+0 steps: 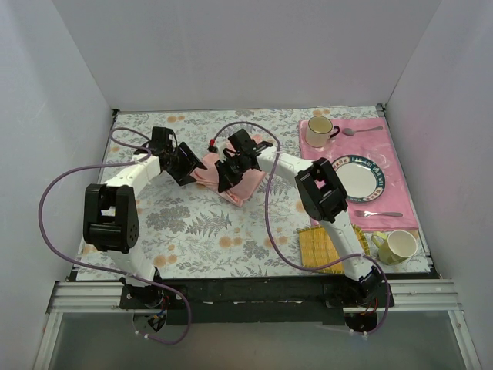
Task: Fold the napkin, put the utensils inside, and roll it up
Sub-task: Roll the napkin with the utensil
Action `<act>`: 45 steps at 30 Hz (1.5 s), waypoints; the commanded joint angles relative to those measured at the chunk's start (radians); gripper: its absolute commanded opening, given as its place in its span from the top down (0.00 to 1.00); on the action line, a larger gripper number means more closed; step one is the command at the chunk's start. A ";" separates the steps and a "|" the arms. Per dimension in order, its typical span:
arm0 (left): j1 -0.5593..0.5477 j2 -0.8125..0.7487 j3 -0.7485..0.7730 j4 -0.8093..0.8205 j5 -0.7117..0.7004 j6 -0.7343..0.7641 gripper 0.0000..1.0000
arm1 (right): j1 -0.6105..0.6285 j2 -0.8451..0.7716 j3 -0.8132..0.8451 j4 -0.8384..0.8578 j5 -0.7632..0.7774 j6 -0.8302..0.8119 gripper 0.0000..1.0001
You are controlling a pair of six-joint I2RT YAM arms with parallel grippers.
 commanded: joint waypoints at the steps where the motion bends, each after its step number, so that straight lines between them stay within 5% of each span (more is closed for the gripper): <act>1: 0.007 -0.073 -0.025 0.021 0.008 0.022 0.43 | -0.030 0.034 0.012 0.023 -0.198 0.074 0.99; 16: 0.006 -0.113 -0.143 0.132 0.083 0.002 0.56 | -0.139 0.069 -0.114 0.328 -0.433 0.398 0.99; 27: 0.000 -0.050 -0.191 0.264 0.183 -0.066 0.77 | -0.168 0.158 -0.077 0.317 -0.453 0.533 0.99; 45: -0.061 0.116 -0.162 0.423 0.242 -0.130 0.90 | -0.191 0.196 -0.045 0.316 -0.460 0.576 0.99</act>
